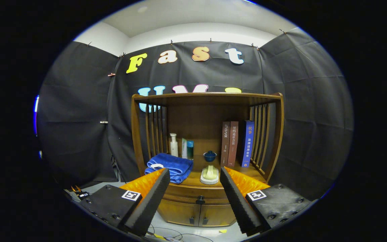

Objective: Pull open the drawer, take out the items inside it, and place them on the countertop above the cabinet.

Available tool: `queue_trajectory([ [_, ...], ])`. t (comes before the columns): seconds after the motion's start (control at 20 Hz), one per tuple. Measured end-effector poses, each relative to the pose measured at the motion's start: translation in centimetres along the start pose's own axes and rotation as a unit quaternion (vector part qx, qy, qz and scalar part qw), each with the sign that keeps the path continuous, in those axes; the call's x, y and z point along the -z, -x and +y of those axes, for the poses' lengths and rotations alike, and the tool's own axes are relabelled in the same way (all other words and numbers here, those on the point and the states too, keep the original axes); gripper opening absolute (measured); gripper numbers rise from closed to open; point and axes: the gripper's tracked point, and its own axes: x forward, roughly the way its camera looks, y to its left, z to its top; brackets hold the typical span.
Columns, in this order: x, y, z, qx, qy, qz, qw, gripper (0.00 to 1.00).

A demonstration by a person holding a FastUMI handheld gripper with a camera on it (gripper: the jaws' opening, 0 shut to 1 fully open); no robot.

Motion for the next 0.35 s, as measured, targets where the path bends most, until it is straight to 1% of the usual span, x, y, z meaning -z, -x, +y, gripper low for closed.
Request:
queue_trajectory([
  [0.35, 0.78, -0.18, -0.60, 0.005, -0.004, 0.007, 1.000, 0.99],
])
